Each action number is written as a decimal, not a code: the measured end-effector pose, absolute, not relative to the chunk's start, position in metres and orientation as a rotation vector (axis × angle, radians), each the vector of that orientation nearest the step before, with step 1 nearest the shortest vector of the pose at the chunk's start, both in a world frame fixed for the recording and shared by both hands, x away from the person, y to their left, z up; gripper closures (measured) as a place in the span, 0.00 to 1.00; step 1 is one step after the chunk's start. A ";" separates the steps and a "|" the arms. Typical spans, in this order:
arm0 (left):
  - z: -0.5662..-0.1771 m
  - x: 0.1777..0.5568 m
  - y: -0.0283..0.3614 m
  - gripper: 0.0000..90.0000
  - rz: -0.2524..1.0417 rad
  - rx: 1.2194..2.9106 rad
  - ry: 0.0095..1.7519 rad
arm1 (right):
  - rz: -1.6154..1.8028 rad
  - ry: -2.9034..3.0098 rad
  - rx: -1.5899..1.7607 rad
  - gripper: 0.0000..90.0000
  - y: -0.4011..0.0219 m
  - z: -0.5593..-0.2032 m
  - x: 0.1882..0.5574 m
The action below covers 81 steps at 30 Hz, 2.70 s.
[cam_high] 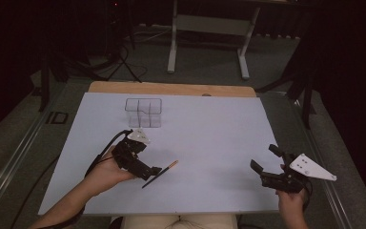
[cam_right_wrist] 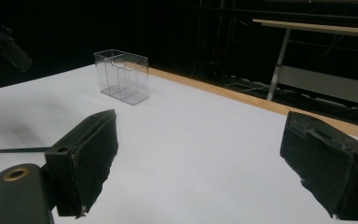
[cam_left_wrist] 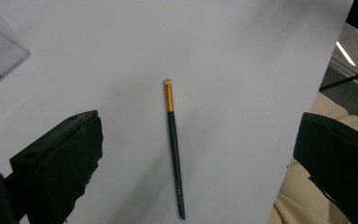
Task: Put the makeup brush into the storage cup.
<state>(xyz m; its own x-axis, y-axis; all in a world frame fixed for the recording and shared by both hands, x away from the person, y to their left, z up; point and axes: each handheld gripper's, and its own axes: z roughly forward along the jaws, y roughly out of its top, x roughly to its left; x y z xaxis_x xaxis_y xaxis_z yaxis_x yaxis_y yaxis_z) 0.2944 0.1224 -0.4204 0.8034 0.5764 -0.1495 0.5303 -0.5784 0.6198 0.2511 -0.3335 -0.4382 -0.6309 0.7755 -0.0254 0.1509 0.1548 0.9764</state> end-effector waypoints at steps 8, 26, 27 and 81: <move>-0.430 0.298 0.114 0.06 0.070 2.354 0.849 | 1.507 1.903 0.878 0.12 -0.333 -0.438 0.251; -0.451 0.307 0.094 0.21 0.064 2.448 0.881 | 1.505 1.909 0.879 0.12 -0.333 -0.439 0.252; -0.452 0.309 0.091 0.23 0.076 2.451 0.895 | 1.502 1.911 0.878 0.12 -0.333 -0.439 0.252; -0.503 0.346 0.054 0.93 -0.060 2.736 0.994 | 1.492 1.926 0.877 0.12 -0.333 -0.440 0.253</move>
<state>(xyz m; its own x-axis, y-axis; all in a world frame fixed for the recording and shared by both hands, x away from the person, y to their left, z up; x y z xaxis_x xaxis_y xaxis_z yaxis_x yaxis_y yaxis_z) 0.3455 0.0544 -0.5025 0.7692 0.6283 -0.1160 0.6377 -0.7437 0.2007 0.2528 -0.3327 -0.4405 -0.6388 0.7689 -0.0291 0.1639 0.1730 0.9712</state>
